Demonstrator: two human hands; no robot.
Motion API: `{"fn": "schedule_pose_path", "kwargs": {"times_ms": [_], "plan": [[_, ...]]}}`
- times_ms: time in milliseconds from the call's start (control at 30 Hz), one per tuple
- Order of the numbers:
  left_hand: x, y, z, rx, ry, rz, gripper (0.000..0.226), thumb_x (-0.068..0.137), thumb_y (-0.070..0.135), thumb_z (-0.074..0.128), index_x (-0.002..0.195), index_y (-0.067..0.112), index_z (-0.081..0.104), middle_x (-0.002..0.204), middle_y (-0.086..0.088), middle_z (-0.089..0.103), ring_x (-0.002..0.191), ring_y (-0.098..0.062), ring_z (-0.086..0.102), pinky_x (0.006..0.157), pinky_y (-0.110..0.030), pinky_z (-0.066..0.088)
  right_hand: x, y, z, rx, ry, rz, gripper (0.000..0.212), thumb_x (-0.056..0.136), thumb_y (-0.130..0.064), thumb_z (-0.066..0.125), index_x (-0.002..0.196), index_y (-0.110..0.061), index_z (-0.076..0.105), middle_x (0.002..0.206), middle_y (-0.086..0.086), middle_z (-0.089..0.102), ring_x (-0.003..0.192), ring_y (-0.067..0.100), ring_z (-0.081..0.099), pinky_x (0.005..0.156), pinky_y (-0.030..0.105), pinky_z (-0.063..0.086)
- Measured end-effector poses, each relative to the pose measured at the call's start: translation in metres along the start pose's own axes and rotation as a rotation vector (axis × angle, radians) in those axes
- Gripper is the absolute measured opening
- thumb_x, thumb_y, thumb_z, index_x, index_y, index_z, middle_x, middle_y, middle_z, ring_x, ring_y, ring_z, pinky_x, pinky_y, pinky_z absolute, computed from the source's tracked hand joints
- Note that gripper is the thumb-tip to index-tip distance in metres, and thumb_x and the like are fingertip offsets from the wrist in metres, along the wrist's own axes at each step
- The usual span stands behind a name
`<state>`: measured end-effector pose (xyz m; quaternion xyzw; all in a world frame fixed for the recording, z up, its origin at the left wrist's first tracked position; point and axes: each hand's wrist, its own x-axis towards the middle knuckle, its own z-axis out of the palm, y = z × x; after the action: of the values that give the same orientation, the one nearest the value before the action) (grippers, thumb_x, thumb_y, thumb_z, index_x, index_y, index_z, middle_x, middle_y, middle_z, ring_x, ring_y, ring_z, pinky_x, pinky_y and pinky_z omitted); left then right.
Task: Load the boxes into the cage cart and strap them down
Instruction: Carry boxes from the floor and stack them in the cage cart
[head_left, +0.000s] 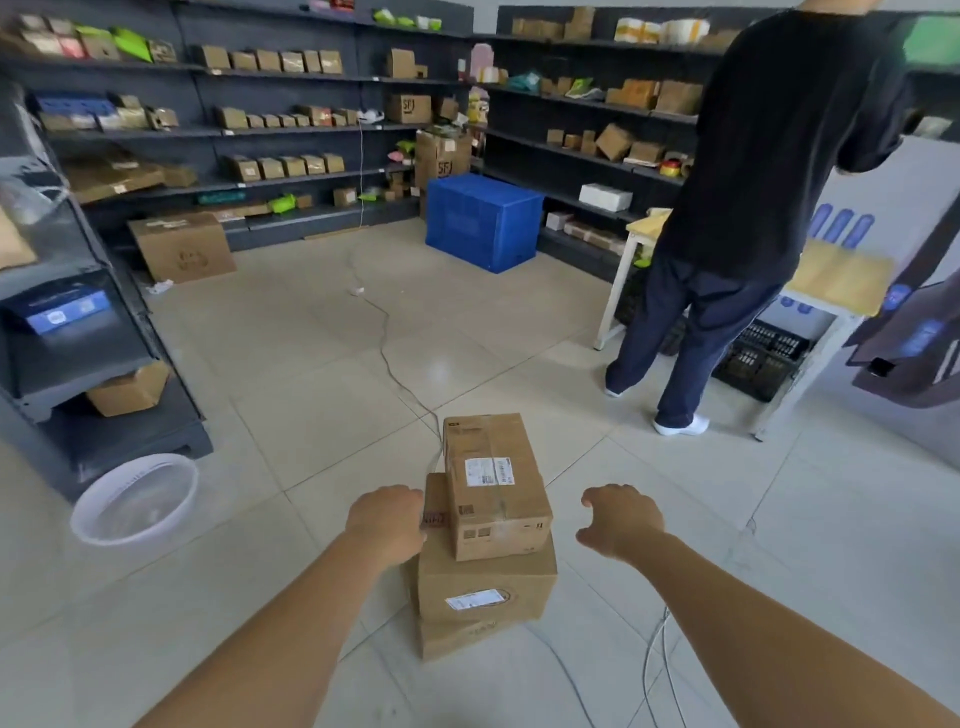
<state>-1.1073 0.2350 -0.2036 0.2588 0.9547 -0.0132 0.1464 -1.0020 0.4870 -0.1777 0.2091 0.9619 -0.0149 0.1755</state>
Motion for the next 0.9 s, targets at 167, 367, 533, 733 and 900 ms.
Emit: {"fn": "schedule_pose_path", "kwargs": {"times_ms": [167,367,533,733,900], "plan": [[0.075,0.018,0.027,-0.08,-0.114,-0.063,0.044,0.091,0.047,0.053,0.122,0.016,0.052,0.121,-0.001,0.056,0.114,-0.02,0.054,0.084,-0.031,0.044,0.083,0.016,0.018,-0.014,-0.081,-0.04,0.046,0.091,-0.031,0.053,0.136,-0.025,0.05,0.136,-0.003,0.052,0.129,0.018,0.044,0.102,0.031,0.039],[0.141,0.038,0.061,-0.213,-0.186,-0.163,0.042,0.089,0.045,0.055,0.123,0.021,0.055,0.116,0.002,0.06,0.108,-0.018,0.058,0.083,-0.029,0.048,0.168,0.026,0.042,-0.038,-0.195,-0.073,0.046,0.089,-0.027,0.057,0.134,-0.023,0.052,0.132,-0.002,0.055,0.125,0.019,0.047,0.098,0.03,0.041],[0.185,0.044,0.099,-0.369,-0.247,-0.235,0.042,0.089,0.038,0.056,0.128,0.023,0.051,0.12,0.005,0.059,0.111,-0.016,0.058,0.085,-0.026,0.047,0.225,0.017,0.071,0.003,-0.325,-0.083,0.046,0.091,-0.034,0.053,0.136,-0.023,0.049,0.131,-0.002,0.056,0.124,0.019,0.049,0.093,0.03,0.044],[0.234,0.036,0.147,-0.639,-0.349,-0.389,0.044,0.088,0.038,0.062,0.126,0.024,0.046,0.097,0.012,0.055,0.084,-0.009,0.054,0.073,-0.025,0.047,0.292,-0.001,0.104,0.212,-0.517,0.019,0.065,0.086,-0.033,0.057,0.146,-0.025,0.034,0.128,0.0,0.06,0.116,0.021,0.057,0.091,0.031,0.05],[0.26,0.027,0.176,-0.772,-0.407,-0.423,0.038,0.091,0.033,0.058,0.127,0.026,0.048,0.084,0.02,0.045,0.08,-0.004,0.047,0.058,-0.013,0.035,0.327,-0.025,0.127,0.439,-0.638,0.202,0.088,0.083,-0.028,0.063,0.151,-0.02,0.007,0.124,0.007,0.059,0.11,0.03,0.059,0.086,0.038,0.052]]}}
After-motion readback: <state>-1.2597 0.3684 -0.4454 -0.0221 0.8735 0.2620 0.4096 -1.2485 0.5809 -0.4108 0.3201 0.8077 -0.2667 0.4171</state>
